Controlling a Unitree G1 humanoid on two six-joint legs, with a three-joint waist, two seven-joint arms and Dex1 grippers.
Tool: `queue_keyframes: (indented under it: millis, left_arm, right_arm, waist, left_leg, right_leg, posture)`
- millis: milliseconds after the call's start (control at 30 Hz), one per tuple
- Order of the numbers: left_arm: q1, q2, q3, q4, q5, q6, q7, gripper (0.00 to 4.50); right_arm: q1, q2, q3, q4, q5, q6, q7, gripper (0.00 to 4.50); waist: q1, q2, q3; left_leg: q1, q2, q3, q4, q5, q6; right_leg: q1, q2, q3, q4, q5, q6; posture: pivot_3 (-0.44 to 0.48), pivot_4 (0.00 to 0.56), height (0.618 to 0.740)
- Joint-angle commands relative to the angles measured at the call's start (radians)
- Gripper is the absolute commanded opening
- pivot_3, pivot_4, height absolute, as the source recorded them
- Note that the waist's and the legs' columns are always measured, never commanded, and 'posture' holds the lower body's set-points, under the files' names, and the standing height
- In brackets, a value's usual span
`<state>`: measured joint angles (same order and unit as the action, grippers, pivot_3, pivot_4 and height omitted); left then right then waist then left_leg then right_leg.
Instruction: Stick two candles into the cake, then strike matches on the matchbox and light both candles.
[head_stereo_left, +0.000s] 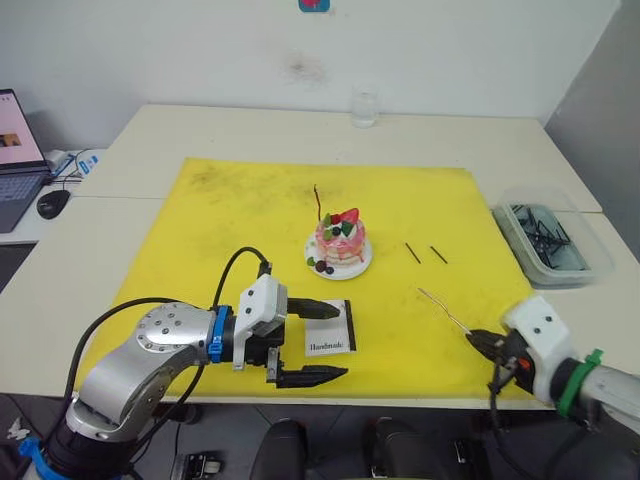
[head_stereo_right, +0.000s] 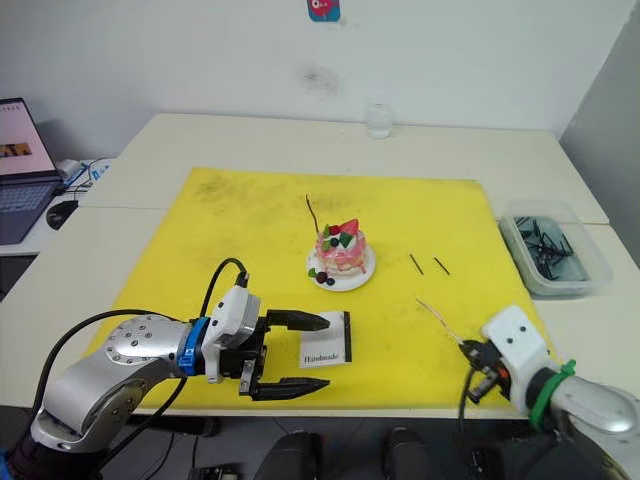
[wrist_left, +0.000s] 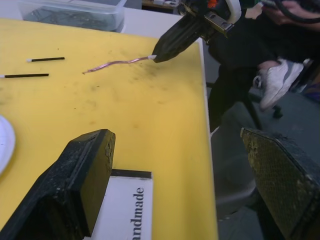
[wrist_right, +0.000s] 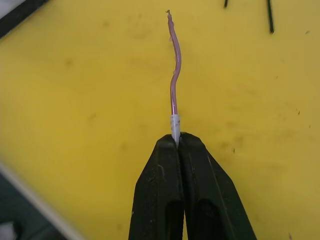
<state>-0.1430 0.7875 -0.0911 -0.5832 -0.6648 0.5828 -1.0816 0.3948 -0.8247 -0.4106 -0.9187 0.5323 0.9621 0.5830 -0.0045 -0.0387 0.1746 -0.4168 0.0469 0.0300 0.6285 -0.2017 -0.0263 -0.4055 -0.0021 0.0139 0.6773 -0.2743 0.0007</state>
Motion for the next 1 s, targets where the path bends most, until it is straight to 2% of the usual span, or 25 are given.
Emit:
queue_keyframes:
  millis: [33, 233, 467, 933, 1000]
  left_arm:
    - [-0.022, 0.025, 0.007, -0.054, -0.047, 0.016, -0.037, 4.5]
    - [-0.036, 0.016, -0.002, -0.057, -0.055, 0.028, -0.021, 4.5]
    - [-0.025, 0.02, 0.006, -0.065, -0.052, 0.023, -0.017, 4.5]
    - [-0.024, 0.013, -0.005, -0.081, -0.054, 0.025, 0.0, 4.5]
    - [-0.026, 0.011, -0.008, -0.08, -0.053, 0.024, 0.001, 4.5]
  right_arm:
    - [0.064, -0.044, -0.127, 0.091, -0.014, -0.132, 0.165, 0.06]
    - [0.087, -0.08, -0.158, 0.27, -0.078, -0.289, 0.278, 0.06]
    - [0.084, -0.107, -0.153, 0.394, -0.092, -0.298, 0.331, 0.06]
    - [0.106, -0.13, -0.162, 0.431, -0.096, -0.277, 0.383, 0.06]
    - [0.111, -0.134, -0.162, 0.438, -0.104, -0.278, 0.386, 0.45]
  waist:
    - [0.001, 0.0, 0.0]
    - [-0.001, 0.0, 0.0]
    - [0.0, 0.0, 0.0]
    - [0.0, 0.0, 0.0]
    - [0.0, 0.0, 0.0]
  left_leg:
    - [0.0, 0.0, 0.0, 0.0, 0.0, 0.0]
    - [0.001, 0.0, 0.0, 0.001, 0.0, 0.0]
    - [0.0, -0.001, 0.0, 0.001, 0.0, 0.0]
    - [0.001, -0.001, 0.0, 0.001, 0.0, 0.0]
    - [0.001, -0.001, 0.0, 0.001, 0.0, 0.0]
  right_leg:
    - [0.0, 0.0, 0.0, 0.0, 0.0, 0.0]
    - [0.001, 0.0, 0.001, 0.001, -0.002, -0.003]
    - [0.001, 0.0, 0.001, 0.001, -0.001, -0.002]
    - [0.001, 0.0, 0.001, 0.001, -0.001, -0.001]
    - [0.001, 0.0, 0.001, 0.001, -0.001, -0.001]
  posture:
    - [0.0, 0.15, 0.74]
    - [0.0, 0.15, 0.74]
    - [0.0, 0.15, 0.74]
    - [0.0, 0.15, 0.74]
    - [0.0, 0.15, 0.74]
